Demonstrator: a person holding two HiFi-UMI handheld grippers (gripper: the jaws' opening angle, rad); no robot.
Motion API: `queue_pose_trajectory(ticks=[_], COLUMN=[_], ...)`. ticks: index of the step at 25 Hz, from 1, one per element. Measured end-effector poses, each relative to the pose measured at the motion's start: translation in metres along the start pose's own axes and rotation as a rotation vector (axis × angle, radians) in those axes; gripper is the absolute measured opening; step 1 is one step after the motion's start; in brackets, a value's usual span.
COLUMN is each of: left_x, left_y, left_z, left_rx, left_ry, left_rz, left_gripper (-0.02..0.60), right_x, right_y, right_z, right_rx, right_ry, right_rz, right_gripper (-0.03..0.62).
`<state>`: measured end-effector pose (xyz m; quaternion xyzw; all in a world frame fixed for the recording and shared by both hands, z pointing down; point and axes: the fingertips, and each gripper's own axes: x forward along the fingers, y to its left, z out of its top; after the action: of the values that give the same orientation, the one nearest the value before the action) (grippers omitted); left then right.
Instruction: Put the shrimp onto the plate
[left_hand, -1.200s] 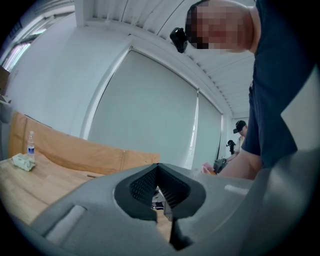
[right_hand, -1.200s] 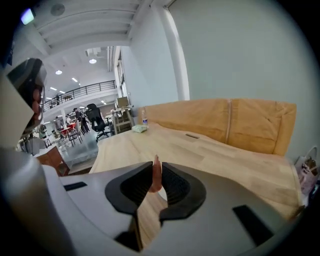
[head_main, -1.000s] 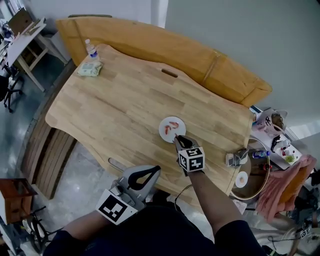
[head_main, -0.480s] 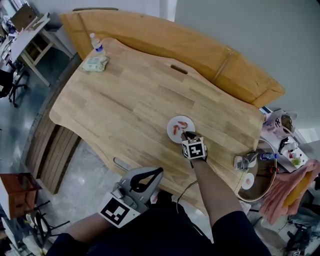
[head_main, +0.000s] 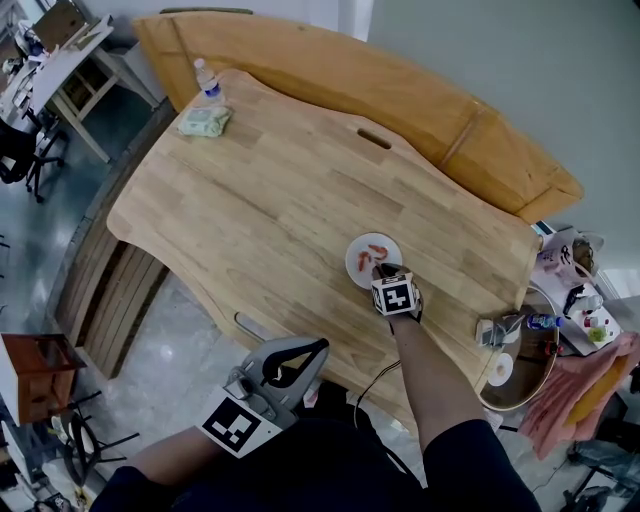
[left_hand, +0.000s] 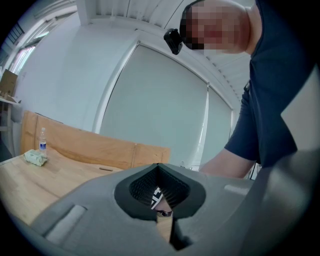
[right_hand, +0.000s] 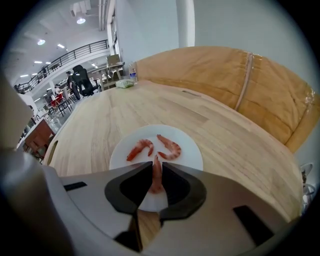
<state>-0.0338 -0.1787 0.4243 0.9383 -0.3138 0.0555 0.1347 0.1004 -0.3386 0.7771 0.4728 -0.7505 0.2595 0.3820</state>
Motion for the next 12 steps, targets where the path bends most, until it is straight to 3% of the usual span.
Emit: queue_pose_trajectory(ticks=[12], left_x=[-0.005], left_y=[-0.004], left_z=[-0.004], left_rx=[-0.014], left_ry=[0.001], left_rz=[0.006], left_gripper=[0.003], right_x=[-0.01], right_y=[-0.008], right_z=[0.012], right_rx=[0.045], right_ry=[-0.085], right_rz=[0.0], right_gripper=[0.117])
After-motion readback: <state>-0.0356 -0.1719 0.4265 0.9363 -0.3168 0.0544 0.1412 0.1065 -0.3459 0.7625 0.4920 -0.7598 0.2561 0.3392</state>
